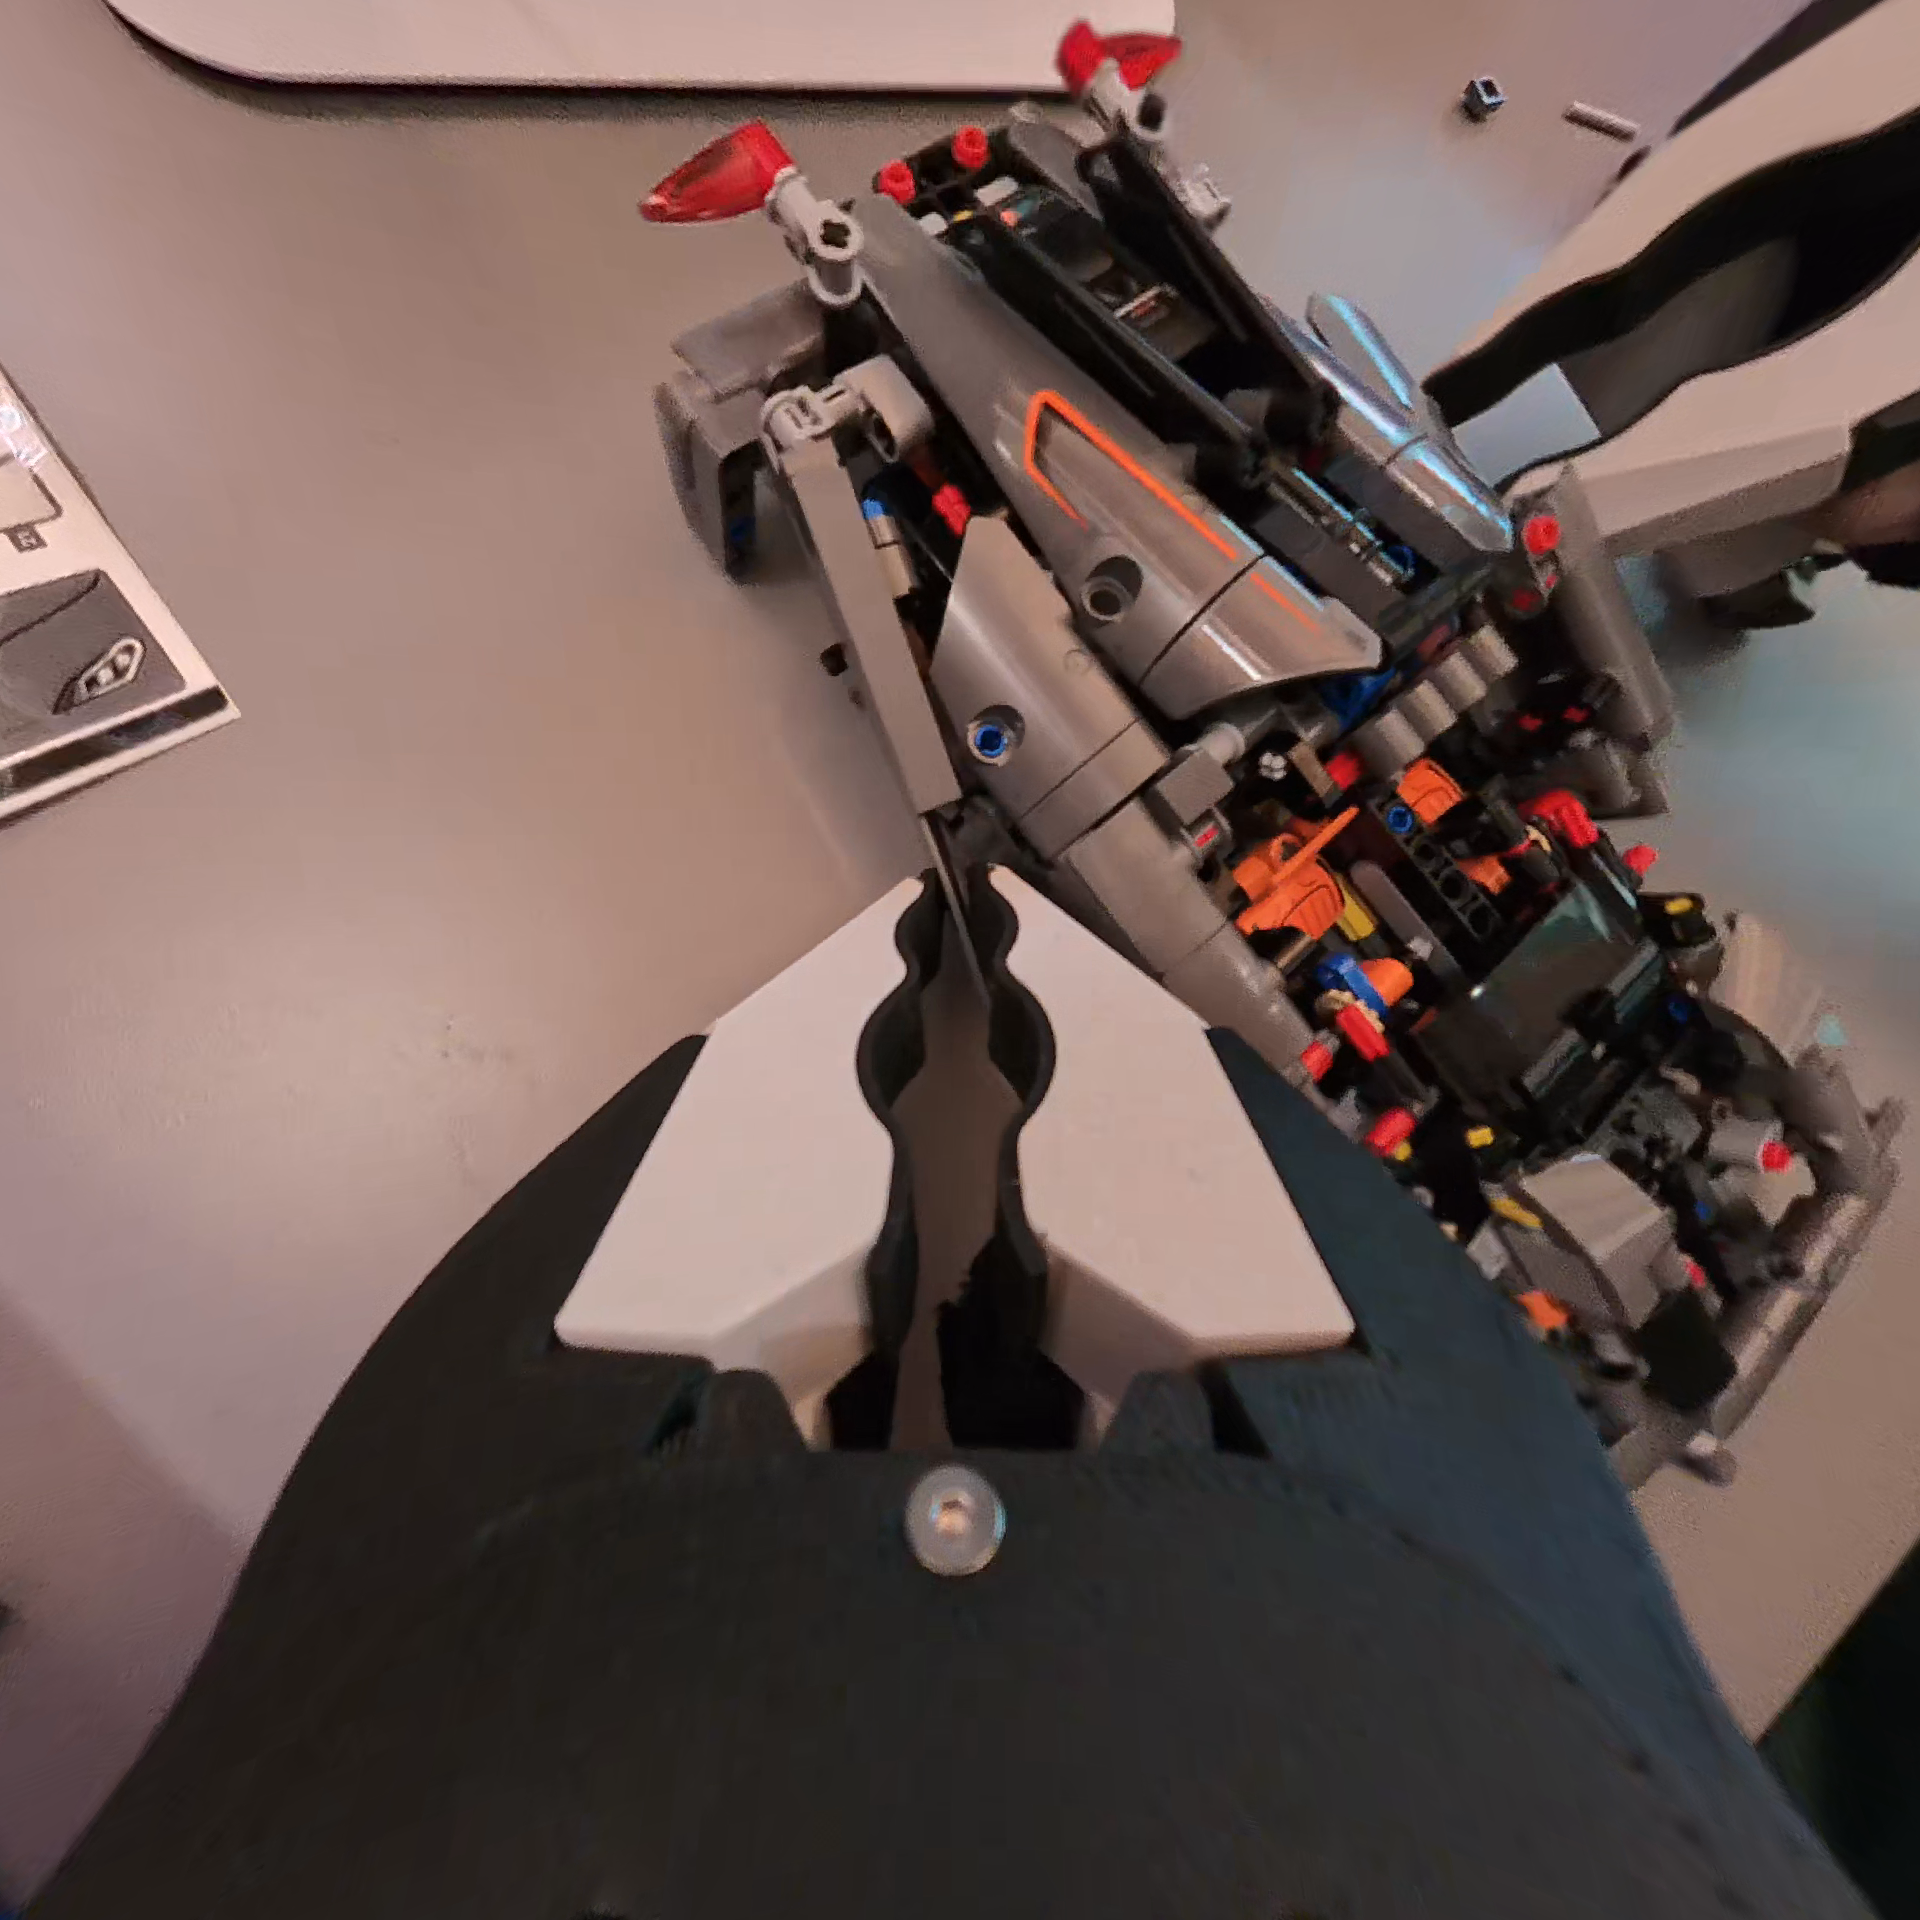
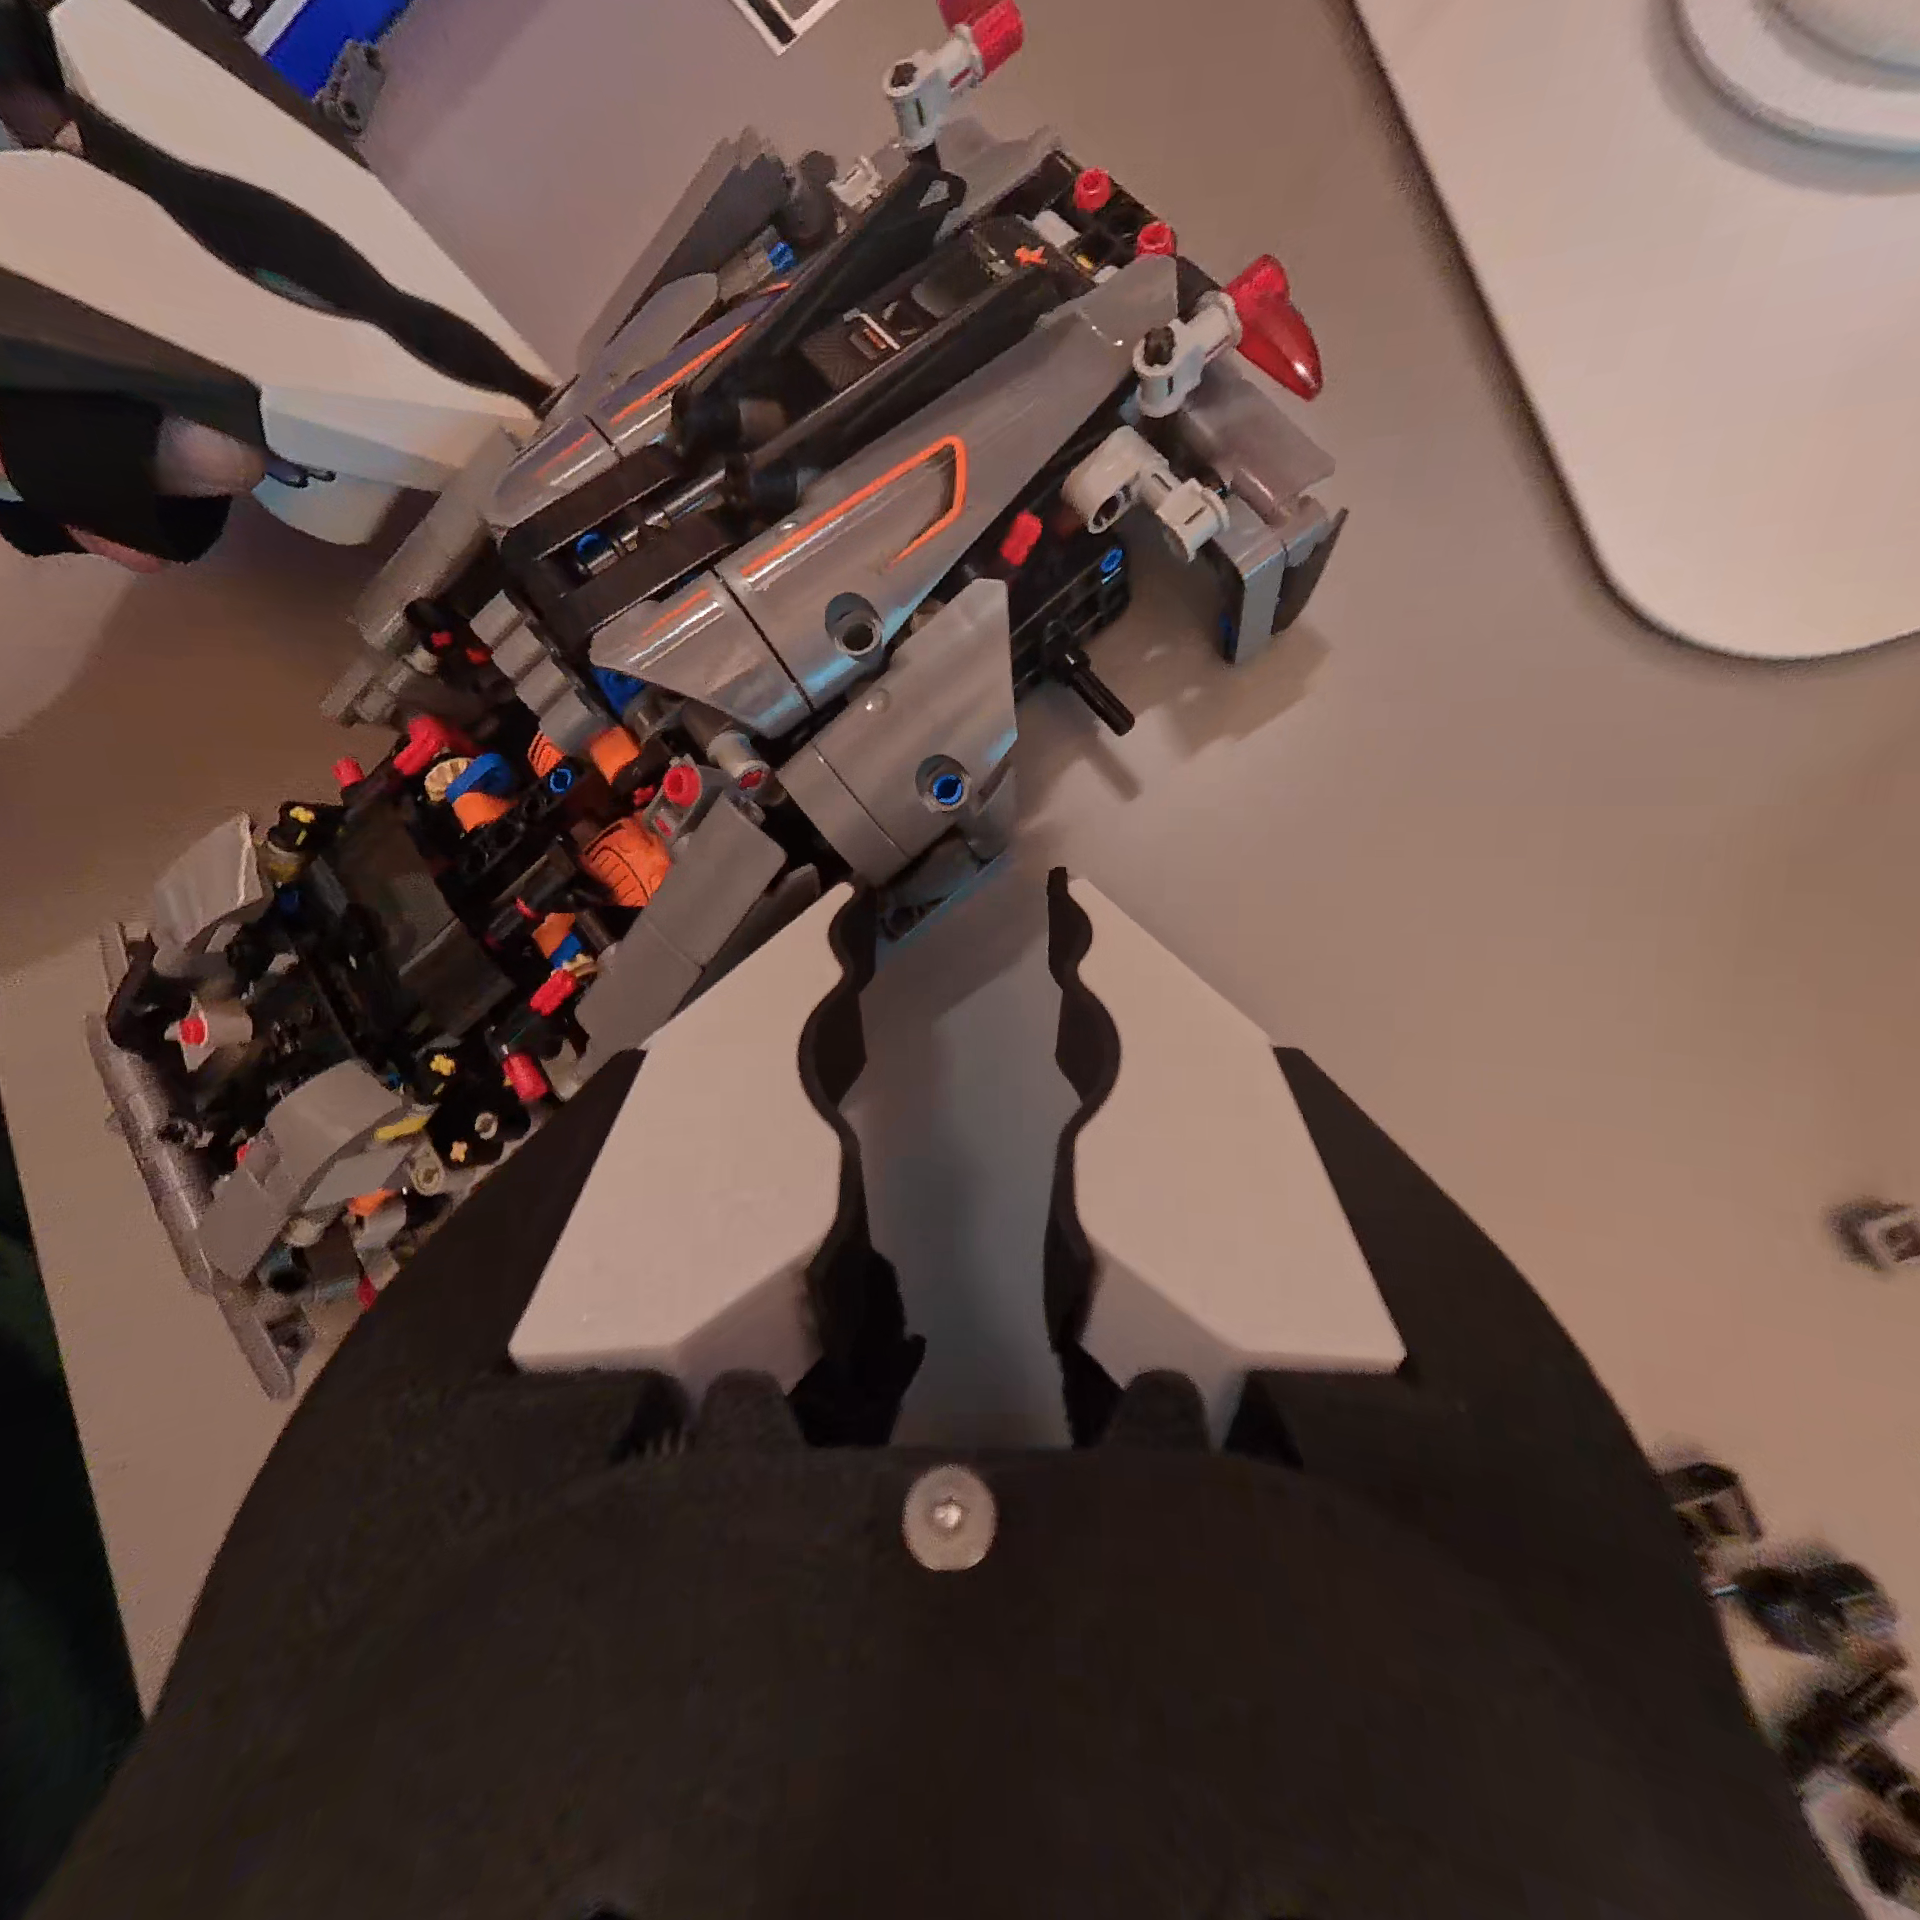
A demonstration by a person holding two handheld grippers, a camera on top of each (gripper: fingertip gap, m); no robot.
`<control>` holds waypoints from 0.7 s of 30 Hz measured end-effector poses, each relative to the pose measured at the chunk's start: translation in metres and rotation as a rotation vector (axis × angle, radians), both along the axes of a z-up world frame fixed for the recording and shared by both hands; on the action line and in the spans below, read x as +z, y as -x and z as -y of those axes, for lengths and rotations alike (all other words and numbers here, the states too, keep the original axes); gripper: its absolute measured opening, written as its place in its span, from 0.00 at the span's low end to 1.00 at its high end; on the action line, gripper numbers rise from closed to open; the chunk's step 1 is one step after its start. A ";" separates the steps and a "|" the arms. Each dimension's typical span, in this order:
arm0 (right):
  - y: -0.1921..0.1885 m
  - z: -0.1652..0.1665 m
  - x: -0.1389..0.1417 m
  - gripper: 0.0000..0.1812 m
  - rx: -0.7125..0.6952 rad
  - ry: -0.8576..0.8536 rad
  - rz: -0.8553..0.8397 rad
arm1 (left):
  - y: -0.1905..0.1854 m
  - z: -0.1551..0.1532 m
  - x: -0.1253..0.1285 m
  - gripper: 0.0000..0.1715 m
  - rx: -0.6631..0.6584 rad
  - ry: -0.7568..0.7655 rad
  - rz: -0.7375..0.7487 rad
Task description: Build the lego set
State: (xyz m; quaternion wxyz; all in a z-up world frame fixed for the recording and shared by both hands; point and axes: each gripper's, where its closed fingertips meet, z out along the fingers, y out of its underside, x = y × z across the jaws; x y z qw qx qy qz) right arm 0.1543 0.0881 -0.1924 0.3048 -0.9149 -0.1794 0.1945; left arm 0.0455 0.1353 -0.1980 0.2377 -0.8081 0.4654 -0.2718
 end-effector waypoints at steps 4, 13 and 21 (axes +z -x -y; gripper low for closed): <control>-0.012 -0.017 0.000 0.17 0.027 -0.002 0.012 | -0.005 0.000 -0.003 0.03 0.011 -0.008 -0.012; -0.046 -0.027 0.007 0.19 0.019 -0.013 0.056 | -0.011 0.001 -0.006 0.01 0.020 -0.026 0.004; -0.038 0.008 0.029 0.22 -0.057 -0.033 -0.034 | -0.009 0.004 -0.006 0.01 0.003 0.016 0.047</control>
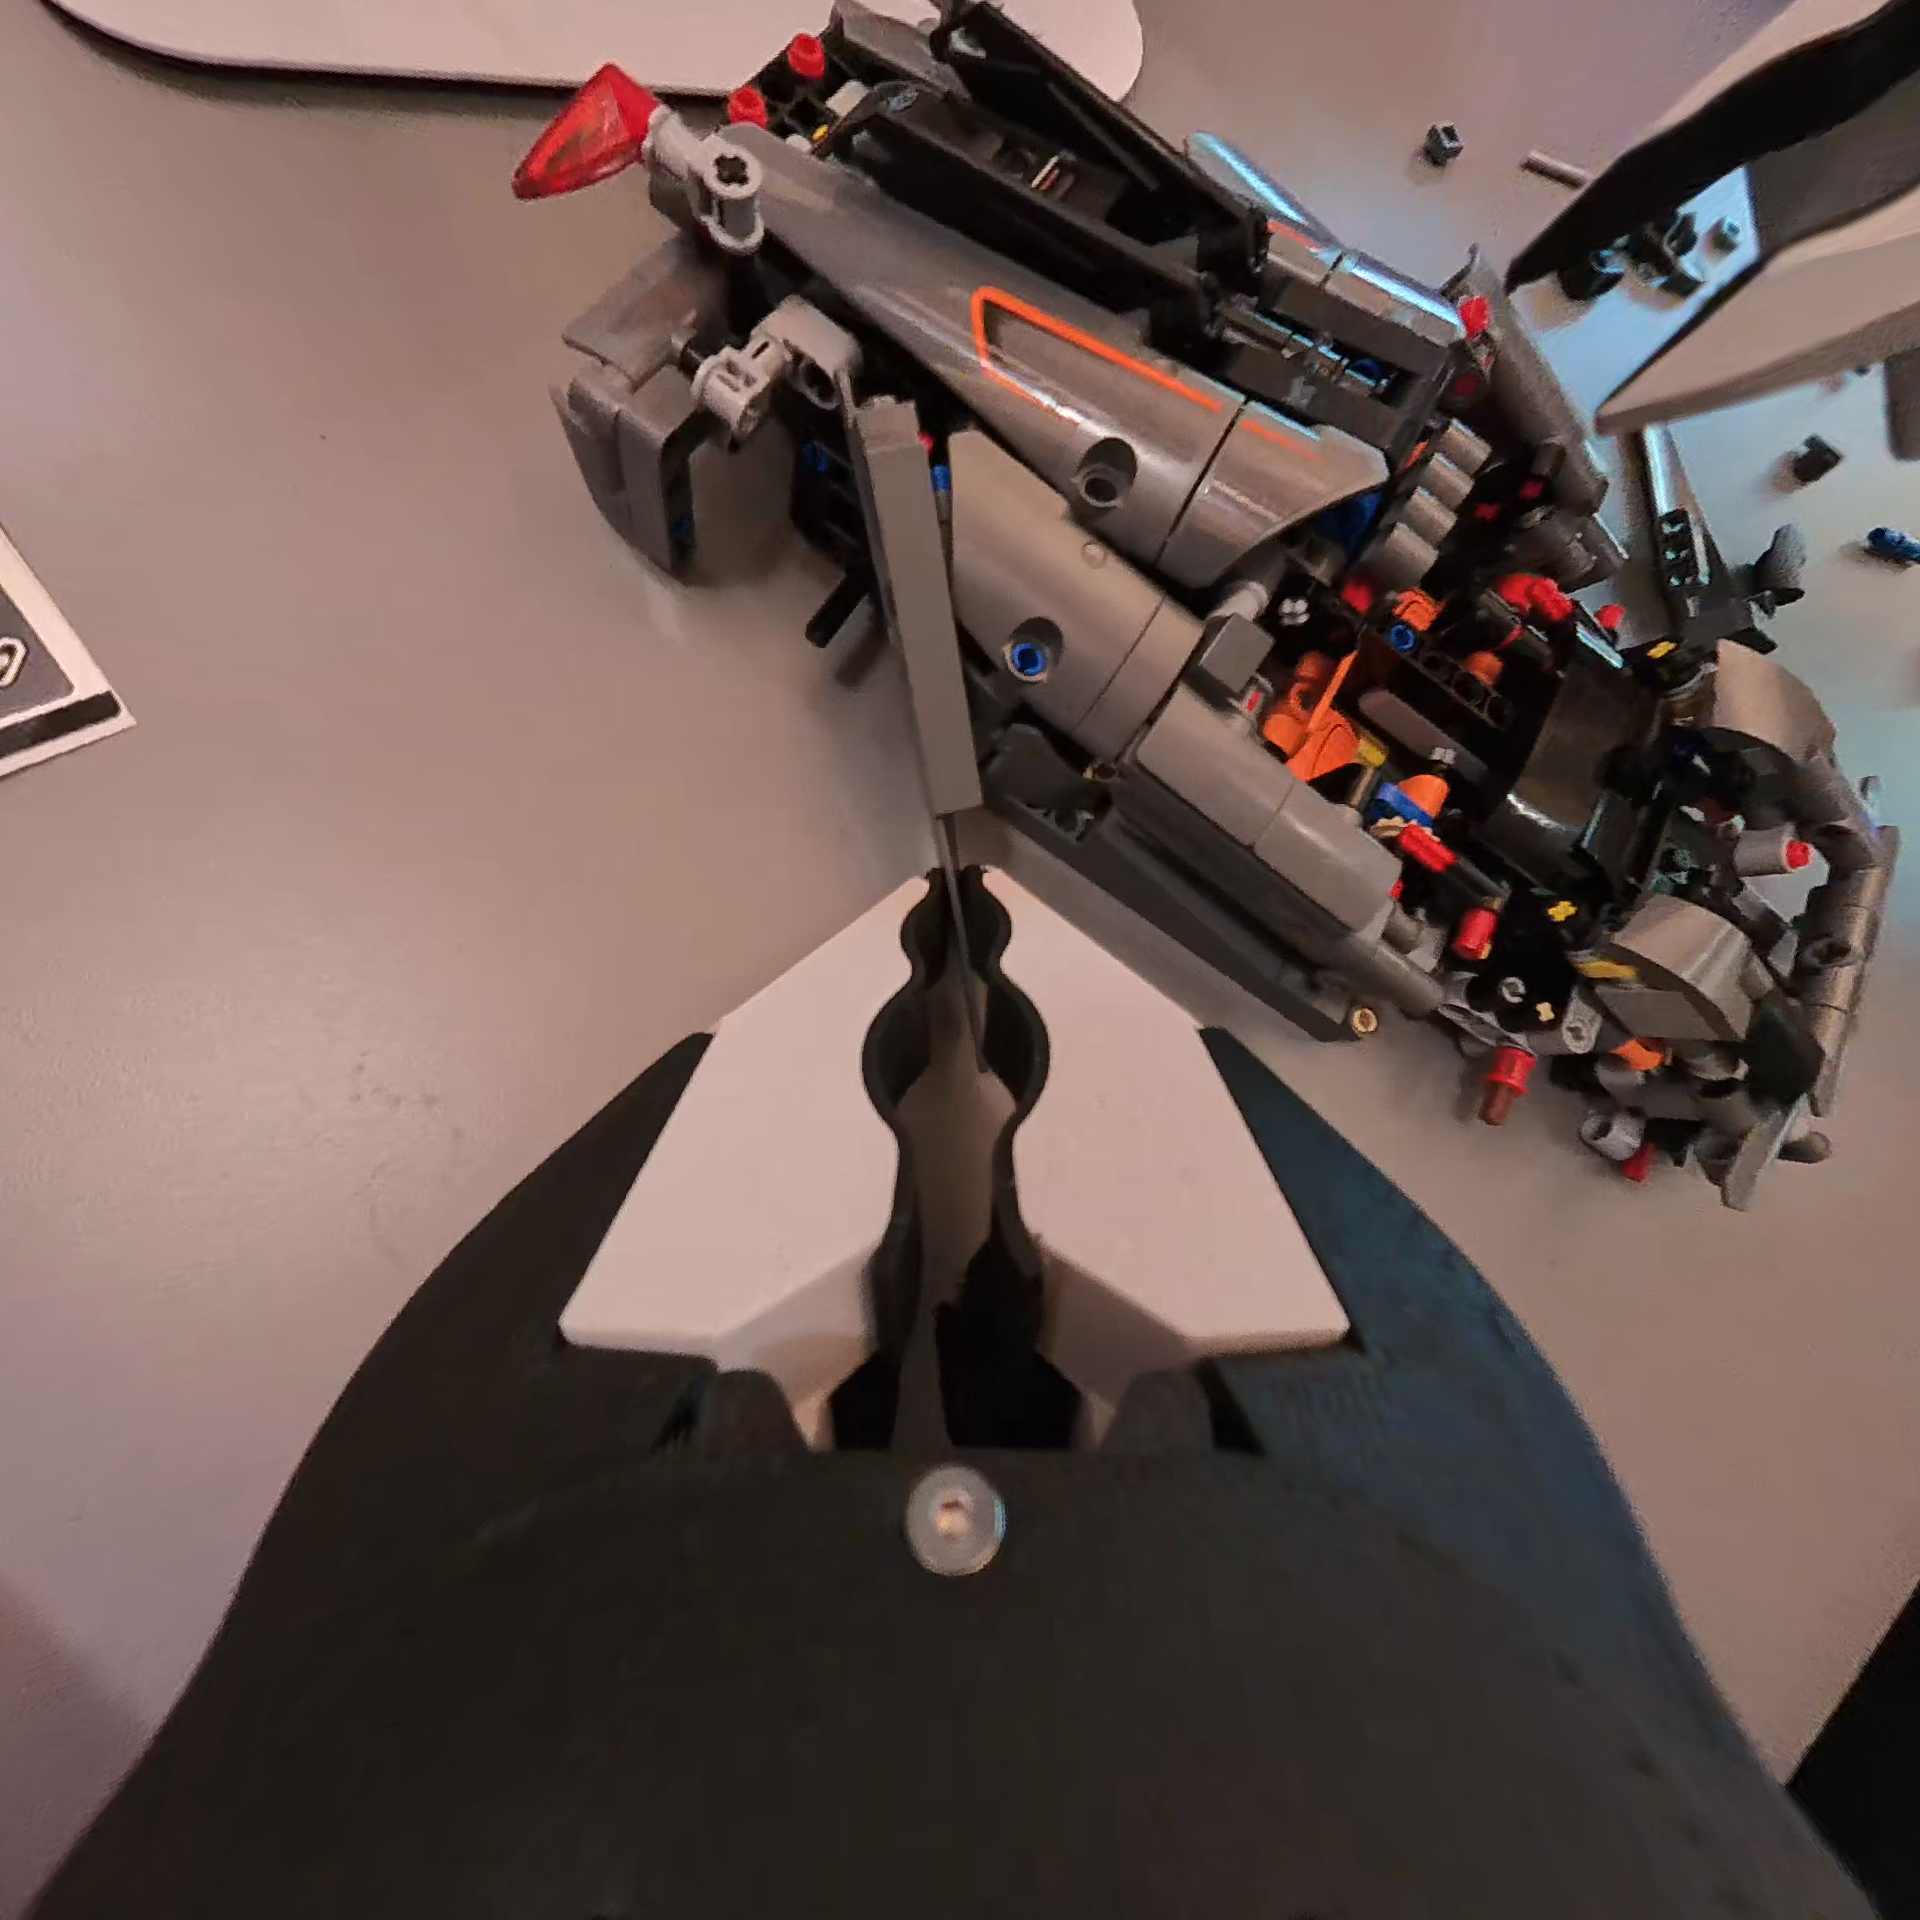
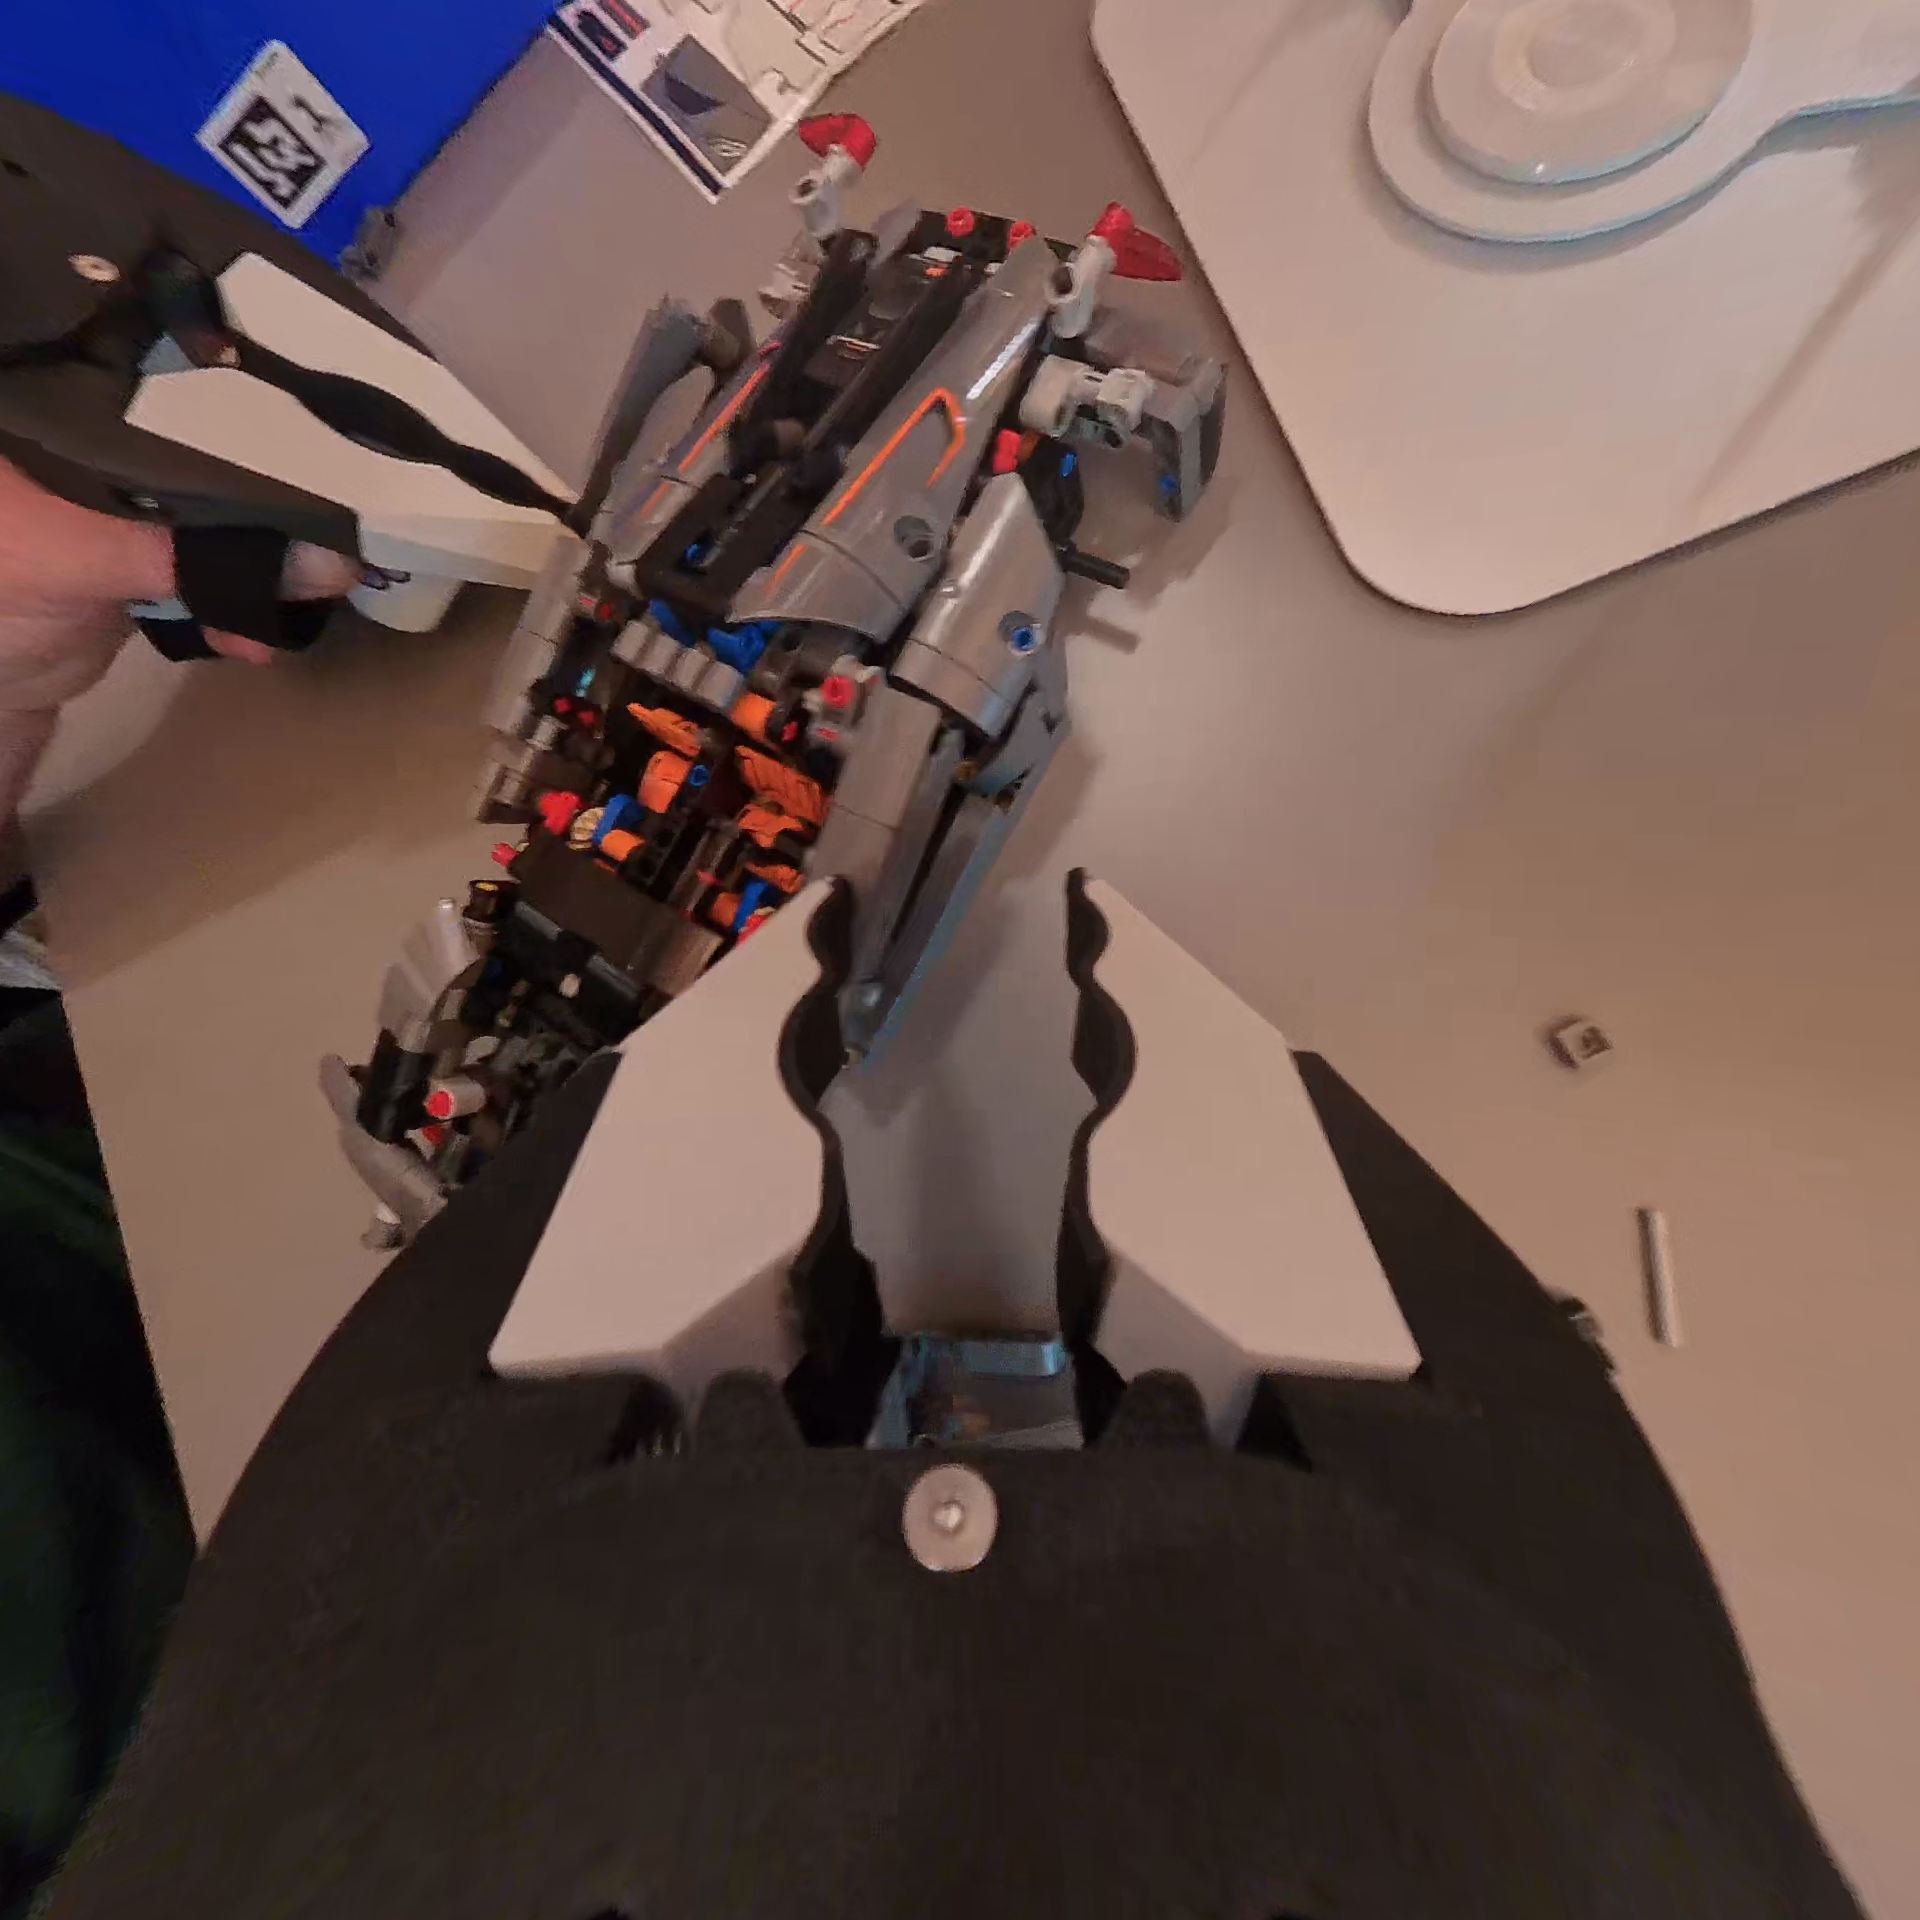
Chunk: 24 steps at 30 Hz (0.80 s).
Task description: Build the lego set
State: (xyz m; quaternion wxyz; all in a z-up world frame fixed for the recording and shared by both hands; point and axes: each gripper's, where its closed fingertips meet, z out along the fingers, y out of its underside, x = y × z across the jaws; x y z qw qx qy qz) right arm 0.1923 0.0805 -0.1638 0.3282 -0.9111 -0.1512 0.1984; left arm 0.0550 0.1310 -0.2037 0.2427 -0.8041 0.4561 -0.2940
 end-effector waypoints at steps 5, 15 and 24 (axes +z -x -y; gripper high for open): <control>0.015 0.003 0.005 0.24 -0.035 -0.007 -0.050 | 0.000 0.000 0.001 0.01 -0.002 0.023 0.022; 0.023 -0.003 -0.010 0.17 -0.056 0.038 -0.068 | -0.004 0.008 0.000 0.01 -0.026 0.033 0.043; 0.016 -0.003 -0.012 0.18 -0.059 0.085 -0.071 | -0.007 0.010 0.001 0.00 -0.036 0.029 0.062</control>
